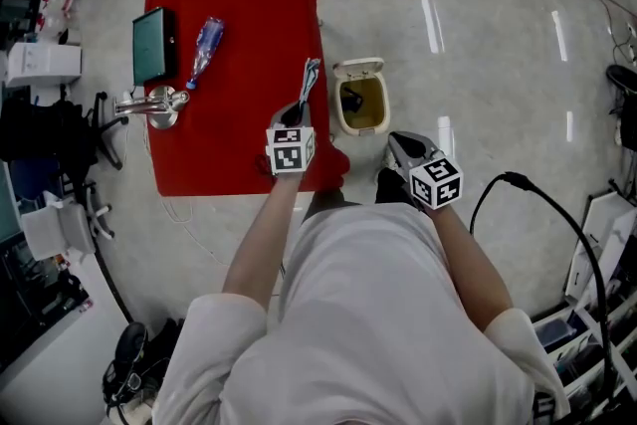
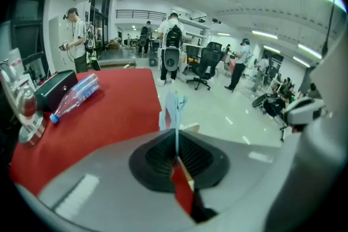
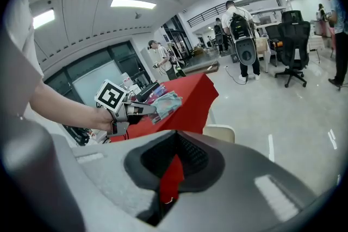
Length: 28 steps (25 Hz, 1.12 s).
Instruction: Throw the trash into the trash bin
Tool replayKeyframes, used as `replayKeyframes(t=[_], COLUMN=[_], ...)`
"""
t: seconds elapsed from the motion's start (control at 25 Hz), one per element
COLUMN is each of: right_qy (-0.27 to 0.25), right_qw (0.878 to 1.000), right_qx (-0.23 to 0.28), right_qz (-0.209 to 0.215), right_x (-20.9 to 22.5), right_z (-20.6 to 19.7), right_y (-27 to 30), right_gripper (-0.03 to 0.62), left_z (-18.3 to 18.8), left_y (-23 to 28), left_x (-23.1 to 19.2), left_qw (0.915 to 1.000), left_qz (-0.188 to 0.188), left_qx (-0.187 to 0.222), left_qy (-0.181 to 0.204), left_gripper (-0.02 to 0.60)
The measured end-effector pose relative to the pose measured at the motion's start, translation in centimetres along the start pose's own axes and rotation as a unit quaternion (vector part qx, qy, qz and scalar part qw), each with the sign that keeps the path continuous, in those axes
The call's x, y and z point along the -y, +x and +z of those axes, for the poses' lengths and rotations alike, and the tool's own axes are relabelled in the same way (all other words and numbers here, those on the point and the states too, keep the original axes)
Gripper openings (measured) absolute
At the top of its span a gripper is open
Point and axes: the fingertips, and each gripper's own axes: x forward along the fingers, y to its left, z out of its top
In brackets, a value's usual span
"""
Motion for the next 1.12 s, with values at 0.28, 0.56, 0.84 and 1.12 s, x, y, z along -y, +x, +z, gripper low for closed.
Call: replayKeyframes(t=[0.28,0.56,0.84,1.12], right_qy=[0.001,0.008,0.021,0.044], right_qw=[1.000,0.999,0.998,0.996], right_qx=[-0.021,-0.041,-0.062,-0.077], right_qz=[0.014,0.015,0.015,0.014], right_x=[2.2,4.9,8.4,12.4], right_z=[-1.6,-3.6,-5.8,-9.2], right_y=[-0.7,-1.1,-1.2,1.7], right_gripper=[0.002,0.002,0.002,0.002], left_z=[-3.1,-7.0,-9.7,-13.3], left_y=[1.3,3.8,7.8,14.2], left_x=[6.9,12.5,15.1,14.9], left_qw=[0.9989,0.9942,0.9913,0.9905], left_qz=[-0.035,-0.070,-0.064,-0.046], left_qx=[-0.031,-0.061,-0.077,-0.092], left_qy=[-0.012,-0.055,-0.085,-0.092], left_gripper=[0.011,0.011,0.011,0.011])
